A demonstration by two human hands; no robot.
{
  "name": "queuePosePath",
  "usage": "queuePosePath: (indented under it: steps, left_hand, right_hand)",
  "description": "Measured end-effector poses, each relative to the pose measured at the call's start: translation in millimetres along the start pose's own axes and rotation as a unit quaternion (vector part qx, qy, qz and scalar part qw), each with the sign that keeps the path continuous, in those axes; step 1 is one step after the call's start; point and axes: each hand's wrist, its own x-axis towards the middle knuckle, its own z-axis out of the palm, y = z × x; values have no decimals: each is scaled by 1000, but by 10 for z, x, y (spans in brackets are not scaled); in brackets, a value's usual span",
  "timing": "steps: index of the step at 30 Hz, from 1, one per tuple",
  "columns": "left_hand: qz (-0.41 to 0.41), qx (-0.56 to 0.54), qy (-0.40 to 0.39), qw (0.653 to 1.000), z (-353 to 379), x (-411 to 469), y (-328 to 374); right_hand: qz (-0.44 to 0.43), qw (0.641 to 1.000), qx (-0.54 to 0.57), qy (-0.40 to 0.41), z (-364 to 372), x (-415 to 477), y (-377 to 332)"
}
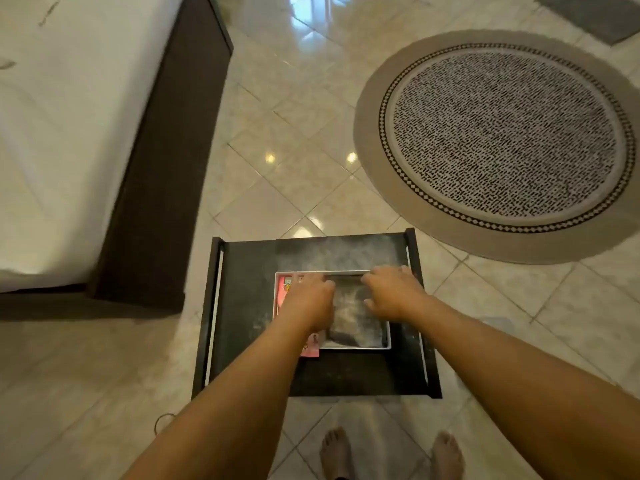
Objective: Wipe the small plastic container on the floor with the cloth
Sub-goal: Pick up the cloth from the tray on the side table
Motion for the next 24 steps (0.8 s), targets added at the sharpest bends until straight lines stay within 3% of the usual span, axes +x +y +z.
queuePosePath:
  steps: [10,16,24]
  left_hand:
    - [47,131,17,990,541,548,-47]
    - [34,142,69,987,652,604,30]
    - [18,145,70,987,750,641,118]
  right_hand:
    - [15,996,-70,45,590,445,52]
    - [41,993,-91,66,739,553,9]
    - [60,995,-55,52,867,589,-47]
